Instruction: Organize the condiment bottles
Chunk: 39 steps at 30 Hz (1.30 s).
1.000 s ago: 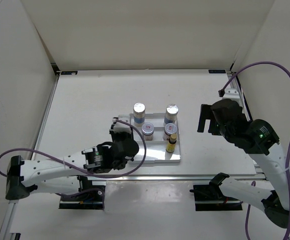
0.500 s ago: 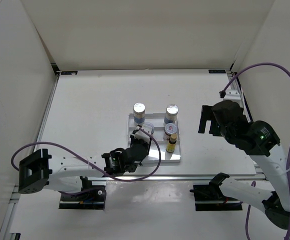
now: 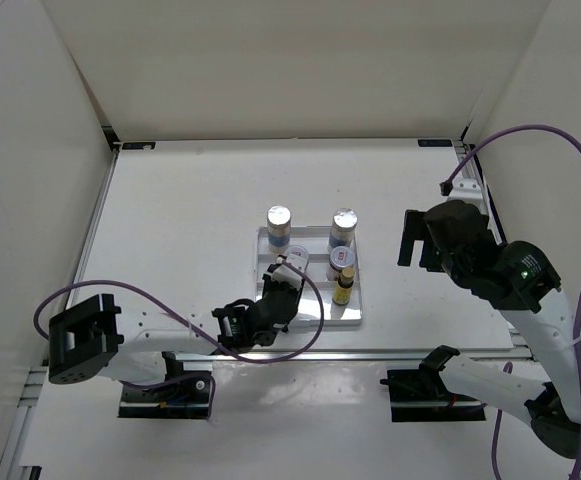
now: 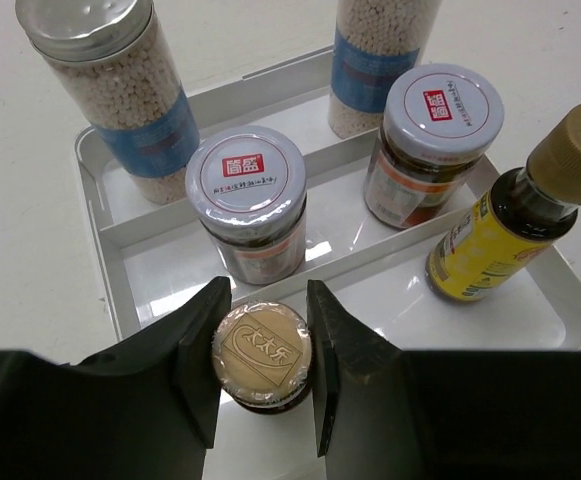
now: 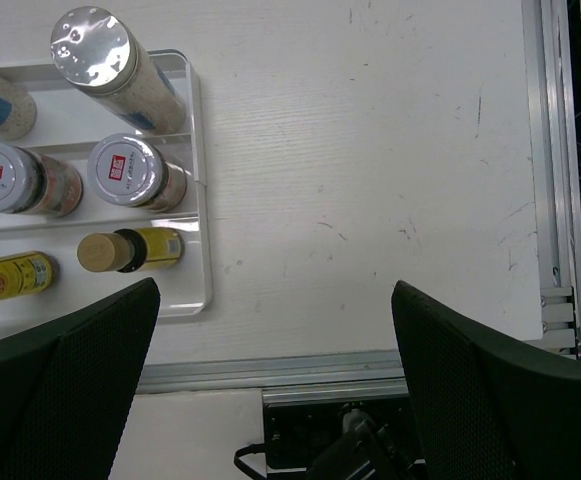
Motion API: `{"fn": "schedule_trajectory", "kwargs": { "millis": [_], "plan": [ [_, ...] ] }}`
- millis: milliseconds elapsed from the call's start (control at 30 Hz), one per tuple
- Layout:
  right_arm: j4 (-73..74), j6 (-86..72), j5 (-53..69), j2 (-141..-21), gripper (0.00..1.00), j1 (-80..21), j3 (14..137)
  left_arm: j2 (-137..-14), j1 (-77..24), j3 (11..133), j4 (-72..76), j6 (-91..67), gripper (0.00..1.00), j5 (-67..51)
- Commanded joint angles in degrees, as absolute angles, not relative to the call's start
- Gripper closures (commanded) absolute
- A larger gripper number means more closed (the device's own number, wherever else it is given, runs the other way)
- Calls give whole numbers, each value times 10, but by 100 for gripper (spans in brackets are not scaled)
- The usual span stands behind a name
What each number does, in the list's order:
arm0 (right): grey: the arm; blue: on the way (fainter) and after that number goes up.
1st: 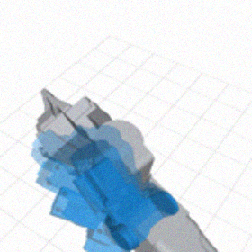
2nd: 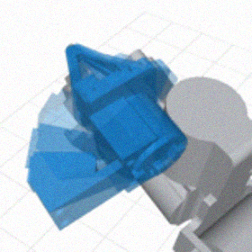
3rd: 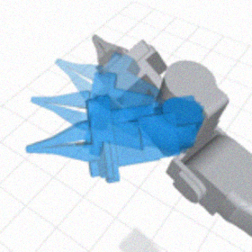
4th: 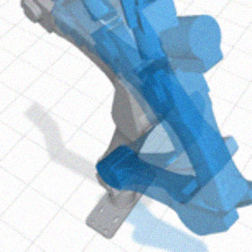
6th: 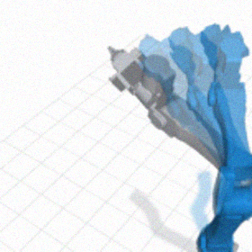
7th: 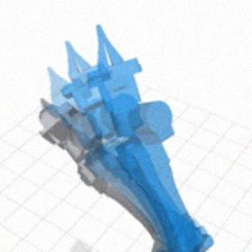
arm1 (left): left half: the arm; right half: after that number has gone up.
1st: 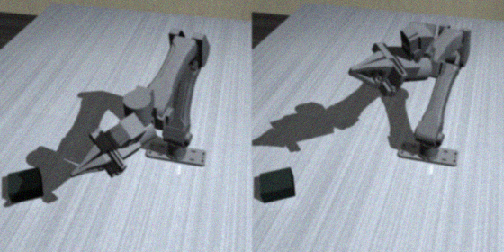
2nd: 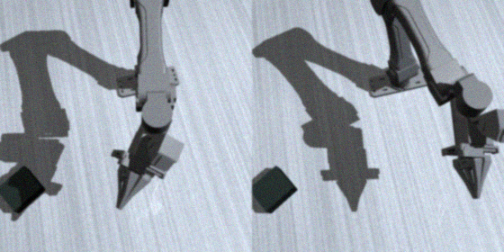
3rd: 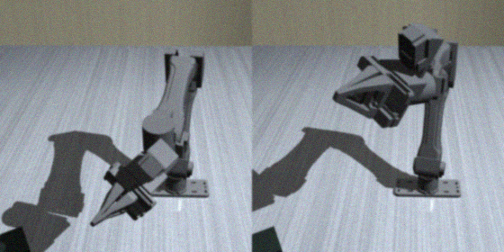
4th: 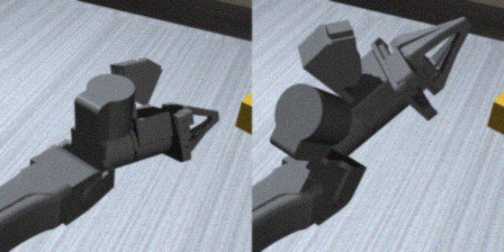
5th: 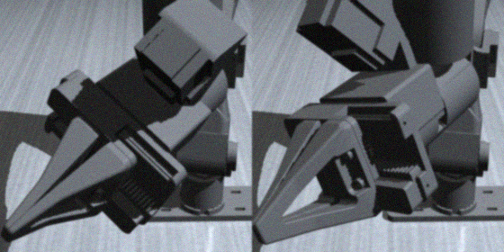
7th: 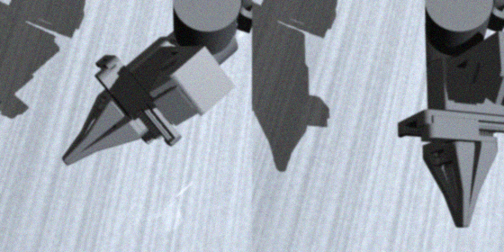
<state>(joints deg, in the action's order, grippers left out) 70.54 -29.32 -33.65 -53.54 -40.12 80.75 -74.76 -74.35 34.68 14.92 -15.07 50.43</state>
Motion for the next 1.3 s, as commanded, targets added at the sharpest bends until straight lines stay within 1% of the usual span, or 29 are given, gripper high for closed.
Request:
{"fn": "schedule_trajectory", "kwargs": {
  "millis": [0,33,100,133,233,267,367,600,700,767,933,1067,1167,1267],
  "plan": [
    [708,-285,-351,-534,0,-399,812,-743,-741,345,183,-163,65,521],
    [708,-285,-351,-534,0,-399,812,-743,-741,345,183,-163,55,521],
    [708,-285,-351,-534,0,-399,812,-743,-741,340,183,-163,39,526],
    [708,-285,-351,-534,0,-399,812,-737,-741,340,183,-163,25,526],
    [708,-285,-351,-534,0,-399,812,-737,-741,340,183,-163,13,526],
    [708,-285,-356,-534,0,-399,812,-731,-741,340,183,-163,8,526],
    [714,-285,-356,-540,0,-399,812,-724,-741,354,166,-163,1,533],
    [719,-279,-369,-546,0,-399,817,-658,-741,454,70,-84,1,598],
    [719,-279,-391,-534,0,-399,795,-632,-741,496,51,-19,1,585],
    [719,-279,-400,-533,0,-399,784,-606,-741,526,23,-10,1,571],
    [719,-279,-424,-533,0,-399,738,-542,-680,598,-174,-28,1,546],
    [719,-293,-453,-540,0,-399,697,-478,-626,578,-219,7,1,553],
    [708,-293,-448,-529,0,-399,689,-432,-580,527,-236,2,1,566],
    [714,-302,-471,-529,0,-399,684,-369,-544,475,-248,-23,1,566]
  ]
}}
